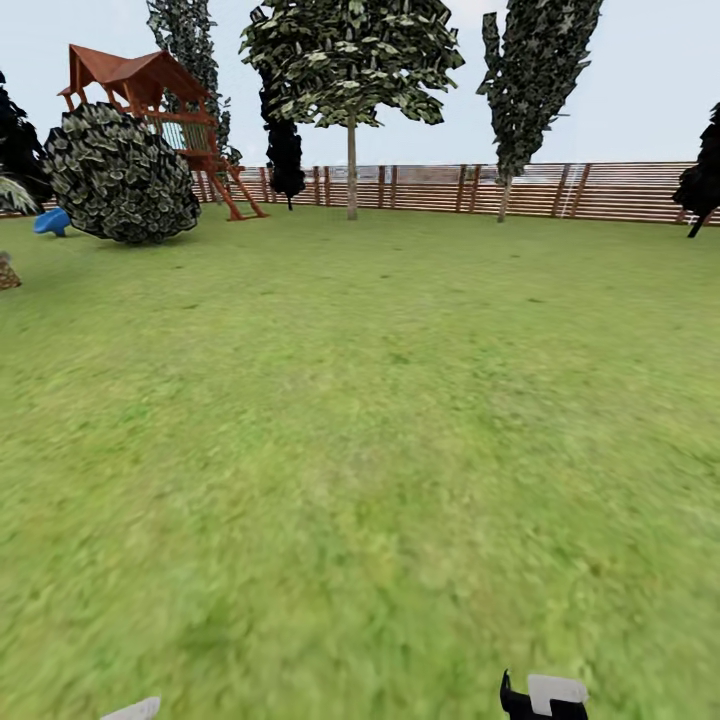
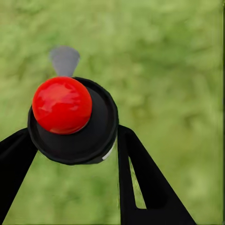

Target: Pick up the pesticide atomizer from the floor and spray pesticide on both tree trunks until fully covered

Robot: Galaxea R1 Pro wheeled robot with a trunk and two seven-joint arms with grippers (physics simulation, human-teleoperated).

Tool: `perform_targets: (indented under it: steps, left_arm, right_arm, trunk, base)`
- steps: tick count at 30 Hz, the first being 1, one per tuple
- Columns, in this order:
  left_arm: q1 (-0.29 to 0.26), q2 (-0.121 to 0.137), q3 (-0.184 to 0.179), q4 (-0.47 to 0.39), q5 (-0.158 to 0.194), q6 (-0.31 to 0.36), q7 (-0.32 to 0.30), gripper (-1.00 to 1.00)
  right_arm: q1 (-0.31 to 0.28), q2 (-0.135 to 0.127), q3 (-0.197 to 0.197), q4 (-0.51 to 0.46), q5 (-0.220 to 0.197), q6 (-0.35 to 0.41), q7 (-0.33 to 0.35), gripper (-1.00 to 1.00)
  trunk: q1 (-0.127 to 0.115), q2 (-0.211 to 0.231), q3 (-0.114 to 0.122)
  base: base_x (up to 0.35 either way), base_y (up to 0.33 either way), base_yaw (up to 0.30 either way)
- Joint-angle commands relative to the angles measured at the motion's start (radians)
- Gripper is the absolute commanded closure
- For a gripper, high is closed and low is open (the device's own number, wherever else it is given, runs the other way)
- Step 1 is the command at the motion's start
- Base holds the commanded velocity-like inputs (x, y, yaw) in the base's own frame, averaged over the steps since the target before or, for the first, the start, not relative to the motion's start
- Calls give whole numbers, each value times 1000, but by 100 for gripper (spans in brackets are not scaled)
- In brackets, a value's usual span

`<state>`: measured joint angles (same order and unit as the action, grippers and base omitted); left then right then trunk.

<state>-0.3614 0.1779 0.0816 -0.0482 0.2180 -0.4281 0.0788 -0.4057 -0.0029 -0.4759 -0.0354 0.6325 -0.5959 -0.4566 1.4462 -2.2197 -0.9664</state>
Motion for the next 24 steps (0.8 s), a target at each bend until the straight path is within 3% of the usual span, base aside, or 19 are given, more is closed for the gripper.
perform_targets:
  steps: [1,24]
  left_arm:
    - [-1,0,7,1,-3,-3,-1,100]
    - [0,3,9,1,-2,-3,0,100]
  right_arm:
    - [-1,0,-7,2,10,-2,-5,-100]
    - [24,14,-7,8,6,5,-5,-100]
  trunk:
    - [0,0,-1]
    - [0,0,-1]
  base:
    - [340,0,6]
    - [340,0,0]
